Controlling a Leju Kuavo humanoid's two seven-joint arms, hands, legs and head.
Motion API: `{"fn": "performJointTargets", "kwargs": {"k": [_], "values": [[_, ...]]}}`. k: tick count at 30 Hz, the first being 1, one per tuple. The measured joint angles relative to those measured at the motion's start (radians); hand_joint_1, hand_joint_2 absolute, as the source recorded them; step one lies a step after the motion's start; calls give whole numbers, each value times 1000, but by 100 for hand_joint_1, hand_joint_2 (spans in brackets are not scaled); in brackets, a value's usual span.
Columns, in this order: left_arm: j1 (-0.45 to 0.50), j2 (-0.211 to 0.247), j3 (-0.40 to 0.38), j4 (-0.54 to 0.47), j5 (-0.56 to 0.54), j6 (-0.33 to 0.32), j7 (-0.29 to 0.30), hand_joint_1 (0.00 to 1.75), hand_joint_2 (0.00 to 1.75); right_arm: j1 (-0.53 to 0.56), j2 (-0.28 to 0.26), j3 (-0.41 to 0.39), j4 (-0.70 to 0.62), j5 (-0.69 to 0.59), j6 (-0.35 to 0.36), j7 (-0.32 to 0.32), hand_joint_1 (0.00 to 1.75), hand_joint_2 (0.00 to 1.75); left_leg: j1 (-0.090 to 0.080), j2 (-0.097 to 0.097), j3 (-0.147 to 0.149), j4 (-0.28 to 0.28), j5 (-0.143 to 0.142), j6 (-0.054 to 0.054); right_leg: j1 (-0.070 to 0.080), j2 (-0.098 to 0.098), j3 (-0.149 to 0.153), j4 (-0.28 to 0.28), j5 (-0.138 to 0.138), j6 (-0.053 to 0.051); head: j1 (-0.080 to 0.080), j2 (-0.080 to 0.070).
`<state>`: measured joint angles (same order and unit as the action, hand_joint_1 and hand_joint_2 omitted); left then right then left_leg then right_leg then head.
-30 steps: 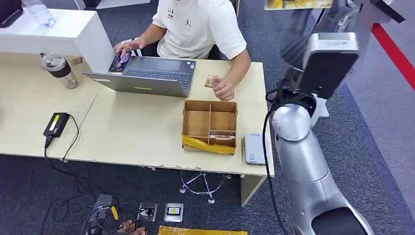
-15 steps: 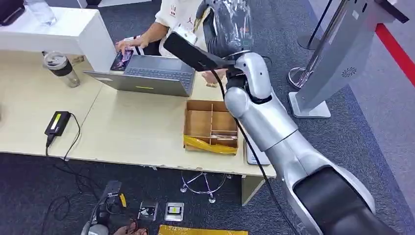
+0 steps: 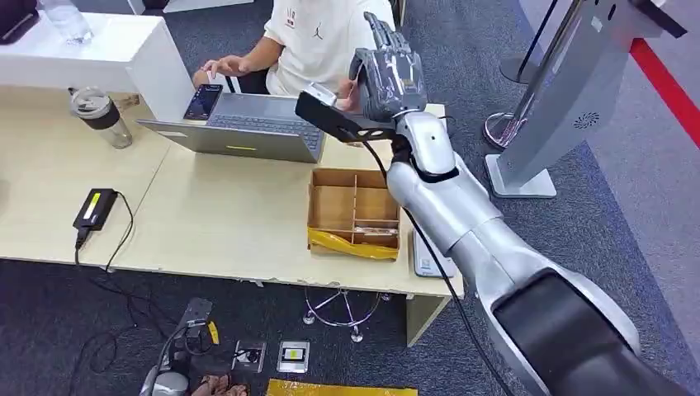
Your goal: Pass the card to the sensor for recognition and then transmit it.
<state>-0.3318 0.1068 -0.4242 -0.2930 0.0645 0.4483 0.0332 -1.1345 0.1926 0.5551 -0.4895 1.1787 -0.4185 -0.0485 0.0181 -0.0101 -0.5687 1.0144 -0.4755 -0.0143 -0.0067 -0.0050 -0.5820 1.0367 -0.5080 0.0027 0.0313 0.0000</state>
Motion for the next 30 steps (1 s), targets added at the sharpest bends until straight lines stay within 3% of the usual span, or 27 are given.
{"fn": "performJointTargets", "kwargs": {"k": [3, 4, 9, 12, 17, 19, 22, 26, 30], "values": [[0, 7, 0, 0, -2, -5, 0, 0, 175, 0, -3, 10, 21, 5, 1, 5, 175, 175, 0, 0, 0, 0, 0, 0, 0, 0, 0, 0, 0, 0, 0, 0], [0, 8, 0, 0, -4, -5, 0, 0, 175, 0, -4, 12, 26, 8, 0, 6, 0, 175, 0, 0, 0, 0, 0, 0, 0, 0, 0, 0, 0, 0, 0, 0], [0, 13, 0, 0, -31, -5, -1, 0, 175, 0, -10, 14, 44, 14, -30, -16, 0, 175, 0, 1, 0, 0, 0, 0, 0, 1, -1, 0, 0, 0, 0, 0], [0, 16, 0, 0, -43, -7, -10, 0, 175, -1, -12, 8, 50, -43, -97, -43, 0, 175, 0, 1, 0, 0, 0, 0, 0, 1, -1, 0, 0, 0, 0, 0], [7, 21, 0, 0, -66, -10, -28, 0, 175, -16, -14, -61, 36, -247, -240, -208, 0, 175, 0, 2, 0, 0, 0, 0, 0, 2, -1, 0, 0, 0, 0, 0], [12, 21, 2, 0, -68, -1, -34, 0, 175, -15, -14, -78, 0, -308, -244, -263, 0, 175, 0, 3, 0, 0, 0, 0, 0, 2, -1, 0, 0, 0, 0, 0], [19, 17, 5, 0, -77, 20, -39, 0, 175, 12, -16, -94, -115, -345, -169, -244, 0, 175, 0, 3, 1, 0, 0, 0, 0, 3, -1, 0, 0, 0, 0, 0], [35, 14, 12, 0, -86, 22, -44, 0, 175, 156, -40, -90, -426, -339, 93, -80, 0, 175, 1, 3, 1, 0, -1, -1, 1, 3, 0, 0, 0, 0, 0, 0], [44, 18, 25, 3, -78, 9, -55, 0, 175, 267, -60, -72, -651, -337, 240, -34, 0, 175, 1, 4, 1, 0, -1, 0, 1, 4, -1, 0, 0, 0, 0, 0]]}}
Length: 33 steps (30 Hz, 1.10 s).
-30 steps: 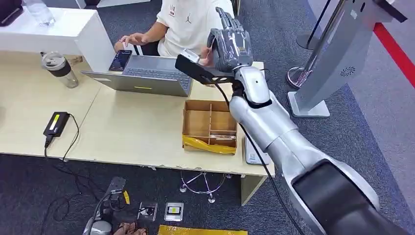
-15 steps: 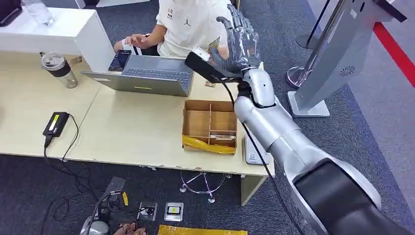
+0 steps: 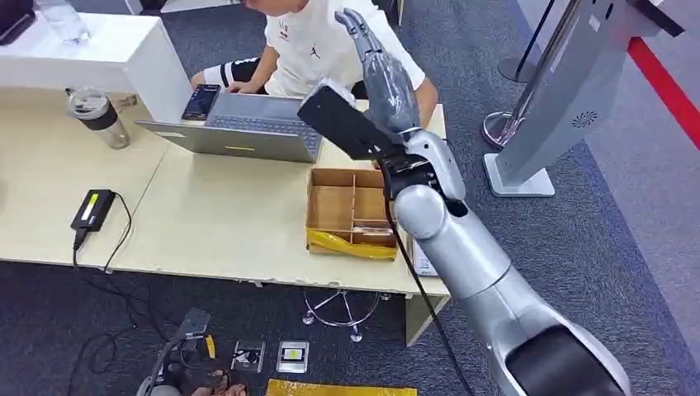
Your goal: Pass the card to the sensor for recognition and then transmit it.
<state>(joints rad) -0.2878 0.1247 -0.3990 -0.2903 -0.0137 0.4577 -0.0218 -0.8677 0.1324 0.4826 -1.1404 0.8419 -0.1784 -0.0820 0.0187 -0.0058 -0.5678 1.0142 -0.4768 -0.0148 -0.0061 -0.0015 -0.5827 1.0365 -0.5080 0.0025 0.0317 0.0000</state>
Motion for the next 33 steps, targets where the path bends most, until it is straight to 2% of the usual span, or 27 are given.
{"fn": "performJointTargets", "kwargs": {"k": [4, 10, 13, 17, 22, 33], "values": [[11, 2, 22, 0, 23, -13, -18, 0, 175, 123, -16, 42, -136, 31, 60, 5, 0, 175, 0, 0, 0, 0, 0, 0, 0, 1, 0, 0, 0, 0, 0, 0], [40, 4, 68, 0, 58, -29, -29, 0, 175, 285, -39, 145, -178, 204, 1, -8, 0, 175, 0, 1, 0, 0, 0, 0, 0, 1, 0, 0, 0, 0, 0, 0], [64, 5, 91, 0, 77, -29, -34, 0, 175, 340, -56, 174, -170, 233, -31, 0, 0, 175, 0, 1, 0, 0, -1, -1, 0, 1, 0, 0, 0, 0, 0, 0], [86, 5, 112, -1, 85, -31, -42, 0, 175, 372, -71, 190, -155, 237, -59, -4, 0, 175, 0, 1, 0, 0, -1, -1, 0, 1, 0, -1, 0, 0, 0, 0], [110, 6, 139, -9, 93, -35, -46, 0, 175, 386, -86, 199, -108, 259, -131, -2, 0, 175, 0, 1, 0, 0, -1, -1, 0, 1, 0, -1, 0, 0, 0, 0], [123, 5, 171, -14, 72, -25, -32, 0, 175, 386, -98, 202, 49, 343, -243, 20, 0, 175, 0, 1, 0, 0, -1, -1, 0, 1, 0, 0, 0, 0, 0, 0]]}}
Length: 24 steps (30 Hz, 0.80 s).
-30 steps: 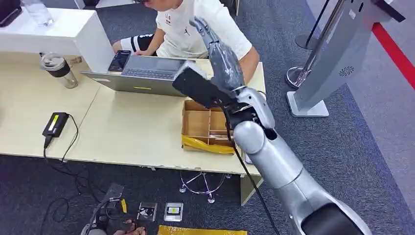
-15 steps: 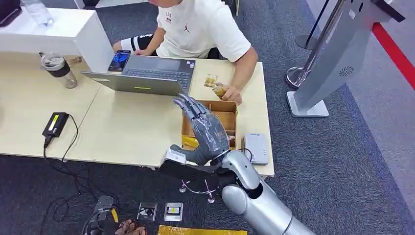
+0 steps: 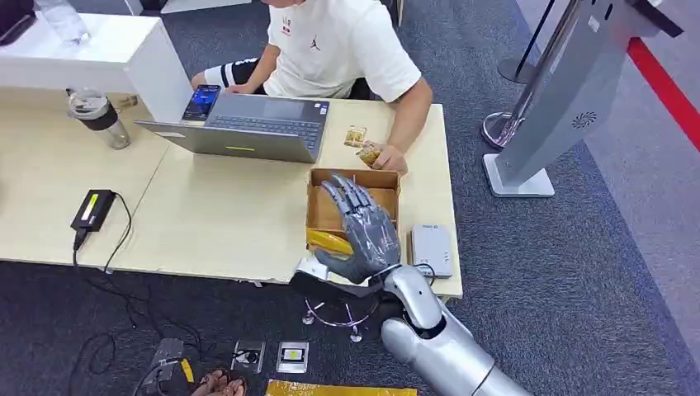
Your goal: Pass the card to the sensor for recognition and then transmit it.
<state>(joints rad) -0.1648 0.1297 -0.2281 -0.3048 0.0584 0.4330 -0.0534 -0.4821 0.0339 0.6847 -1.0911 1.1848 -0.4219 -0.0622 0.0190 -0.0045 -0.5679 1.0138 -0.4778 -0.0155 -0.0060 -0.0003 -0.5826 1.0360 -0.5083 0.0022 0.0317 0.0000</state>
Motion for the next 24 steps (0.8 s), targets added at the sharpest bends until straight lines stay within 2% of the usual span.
{"fn": "performJointTargets", "kwargs": {"k": [4, 24], "values": [[0, 0, 13, 0, -18, 2, 10, 0, 175, -2, -1, -5, 43, 22, -26, 9, 0, 175, 0, 0, 0, 0, 0, 0, 0, 0, 0, 0, 0, 0, 0, 0], [-15, 1, 40, -2, -129, 16, 82, 0, 175, -1, -16, -74, 148, 78, -34, 51, 3, 175, 0, 1, 0, 0, 0, 0, 0, 0, 0, 0, 0, 0, 0, 0]]}}
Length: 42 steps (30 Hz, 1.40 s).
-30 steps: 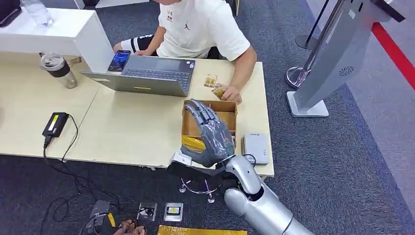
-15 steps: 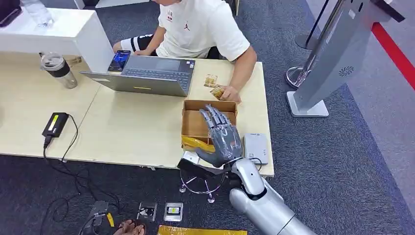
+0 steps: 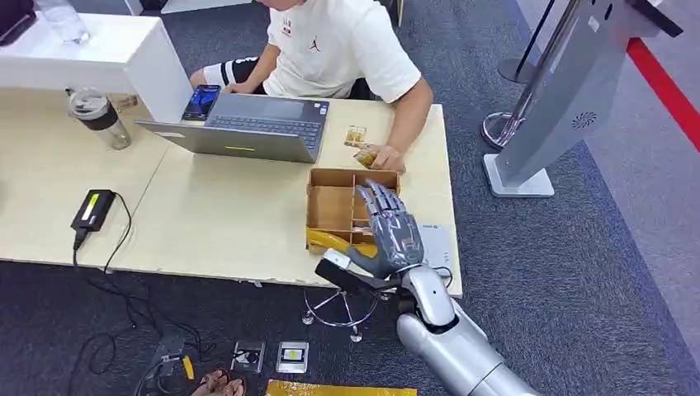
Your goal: Pass the card to the sensor for recognition and then transmit it.
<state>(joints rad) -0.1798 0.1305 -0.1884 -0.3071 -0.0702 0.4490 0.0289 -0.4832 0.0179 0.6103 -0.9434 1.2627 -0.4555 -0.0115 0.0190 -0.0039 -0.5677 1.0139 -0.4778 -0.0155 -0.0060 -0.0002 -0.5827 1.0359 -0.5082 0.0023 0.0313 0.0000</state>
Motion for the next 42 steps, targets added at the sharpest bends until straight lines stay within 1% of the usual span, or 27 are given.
{"fn": "performJointTargets", "kwargs": {"k": [1, 2, 5, 7, 8, 9, 11, 12, 13, 14, 15, 16, 24, 25, 26, 27, 30, 34, 41, 42], "values": [[-1, 0, 0, 0, -5, 0, 4, 0, 175, 0, 0, -1, 5, 1, 0, 1, 7, 175, 0, 0, 0, 0, 0, 0, 0, 0, 0, 0, 0, 0, 0, 0], [-2, 0, 0, 0, -11, 0, 8, 0, 175, 0, 0, -2, 8, 3, 0, 3, 14, 175, 0, 0, 0, 0, 0, 0, 0, 0, 0, 0, 0, 0, 0, 0], [-9, 0, 1, -1, -26, 0, 16, 0, 175, 0, 0, -11, 26, 6, 2, 11, 23, 175, 0, 0, 0, 0, 0, 0, 0, 0, 0, 0, 0, 0, 0, 0], [-11, 0, 1, -1, -35, 0, 19, 0, 175, 0, 0, -17, 31, 7, 3, 13, 33, 175, 0, 0, 0, 0, 0, 0, 0, 0, 0, 0, 0, 0, 0, 0], [-12, 0, 1, -1, -39, 0, 22, 0, 175, 0, 0, -17, 34, 8, 4, 15, 31, 175, 0, 0, 0, 0, 0, 0, 0, 0, 0, 0, 0, 0, 0, 0], [-13, 0, 1, -1, -45, 0, 25, 0, 175, 1, 0, -17, 36, 9, 5, 17, 42, 175, 0, 0, 0, 0, 0, 0, 0, 0, 0, 0, 0, 0, 0, 0], [-15, 0, 1, -2, -53, -1, 29, 0, 175, 1, -1, -17, 38, 9, 6, 18, 45, 175, 0, 0, 0, 0, 0, 0, 0, 0, 0, 0, 0, 0, 0, 0], [-16, 0, 1, -2, -56, -1, 30, 0, 175, 1, -1, -17, 38, 9, 8, 18, 54, 175, 0, 0, 0, 0, 0, 0, 0, 0, 0, 0, 0, 0, 0, 0], [-19, 0, 1, -3, -63, -2, 36, 0, 175, 0, -2, -18, 41, 10, 12, 18, 58, 175, 0, 0, 0, 0, 0, 0, 0, 0, 0, 0, 0, 0, 0, 0], [-22, 0, 1, -3, -69, -3, 39, 0, 175, 1, -2, -18, 43, 11, 16, 18, 58, 175, 0, 0, 0, 0, 0, 0, 0, 0, 0, 0, 0, 0, 0, 0], [-25, 0, 1, -3, -73, -3, 42, 0, 175, 1, -2, -18, 45, 12, 18, 18, 66, 175, 0, 0, 0, 0, 0, 0, 0, 0, 0, 0, 0, 0, 0, 0], [-26, 0, 1, -3, -74, -4, 43, 0, 175, 1, -2, -18, 46, 12, 20, 18, 70, 175, 0, 0, 0, 0, 0, 0, 0, 0, 0, 0, 0, 0, 0, 0], [-40, 0, 1, -8, -107, -14, 61, 0, 175, 1, -2, -18, 60, 22, 39, 27, 70, 175, 0, 1, 0, 0, 0, 0, 0, 0, 0, 0, 0, 0, 0, 0], [-42, 0, 1, -8, -110, -14, 64, 0, 175, 1, -2, -18, 60, 23, 41, 29, 73, 175, 0, 1, 0, 0, 0, 0, 0, 0, 0, 0, 0, 0, 0, 0], [-44, 0, 1, -8, -113, -16, 67, 0, 175, 1, -2, -18, 60, 23, 44, 30, 73, 175, 0, 1, 0, 0, 0, 0, 0, 0, 0, 0, 0, 0, 0, 0], [-45, 0, 1, -8, -119, -17, 69, 0, 175, 1, -2, -18, 60, 24, 48, 31, 79, 175, 0, 1, 0, 0, 0, 0, 0, 0, 0, 0, 0, 0, 0, 0], [-50, 0, 1, -9, -132, -18, 77, 0, 175, 1, -4, -18, 60, 28, 59, 39, 75, 175, 0, 1, 0, 0, 0, 0, 0, 1, 0, 0, 0, 0, 0, 0], [-56, -1, 1, -11, -151, -19, 87, 0, 175, 1, -9, -18, 60, 32, 69, 49, 84, 175, 0, 1, 0, 0, 0, 0, 0, 1, 0, 0, 0, 0, 0, 0], [-68, -3, 1, -12, -175, -23, 100, 0, 175, 4, -18, -28, 60, 33, 82, 64, 84, 175, 0, 1, 0, 0, 0, 0, 0, 1, 0, 0, 0, 0, 0, 0], [-68, -3, 1, -12, -176, -22, 101, 0, 175, 4, -19, -28, 60, 34, 83, 64, 87, 175, 0, 1, 0, 0, 0, 0, 0, 1, 0, 0, 0, 0, 0, 0]]}}
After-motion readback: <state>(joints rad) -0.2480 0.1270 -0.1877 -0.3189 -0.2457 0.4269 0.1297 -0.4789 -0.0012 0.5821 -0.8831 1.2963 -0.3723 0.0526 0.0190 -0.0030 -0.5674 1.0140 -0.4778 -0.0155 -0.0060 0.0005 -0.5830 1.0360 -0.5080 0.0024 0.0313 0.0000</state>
